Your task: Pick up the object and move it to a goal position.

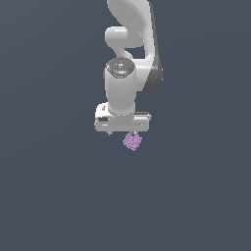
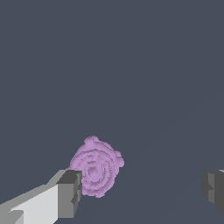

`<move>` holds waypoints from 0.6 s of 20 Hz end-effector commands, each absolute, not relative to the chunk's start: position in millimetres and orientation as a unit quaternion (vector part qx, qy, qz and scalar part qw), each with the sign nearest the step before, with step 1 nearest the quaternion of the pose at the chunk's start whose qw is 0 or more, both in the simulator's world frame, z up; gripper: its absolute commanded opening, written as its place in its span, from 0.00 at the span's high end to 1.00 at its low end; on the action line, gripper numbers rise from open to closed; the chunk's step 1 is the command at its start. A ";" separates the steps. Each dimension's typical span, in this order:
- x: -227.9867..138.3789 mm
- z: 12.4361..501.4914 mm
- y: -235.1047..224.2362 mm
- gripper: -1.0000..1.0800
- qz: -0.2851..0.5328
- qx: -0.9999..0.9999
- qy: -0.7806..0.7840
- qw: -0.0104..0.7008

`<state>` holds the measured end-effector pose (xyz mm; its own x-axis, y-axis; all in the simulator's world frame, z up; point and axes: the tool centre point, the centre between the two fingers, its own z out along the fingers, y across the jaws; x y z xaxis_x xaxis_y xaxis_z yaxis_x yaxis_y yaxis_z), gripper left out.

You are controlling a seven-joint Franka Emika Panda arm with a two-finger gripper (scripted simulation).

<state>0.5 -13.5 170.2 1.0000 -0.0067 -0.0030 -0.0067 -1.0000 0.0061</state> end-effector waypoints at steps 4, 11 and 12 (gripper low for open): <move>1.2 170.2 -11.6 0.04 0.000 1.000 -0.006 0.000; 4.2 170.1 -2.8 0.04 0.006 1.000 -0.018 -0.013; 4.1 170.2 -3.2 0.04 0.006 1.000 -0.018 -0.013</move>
<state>4.0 -3.5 170.1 0.9994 -0.0338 0.0107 -0.0335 -0.9992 -0.0238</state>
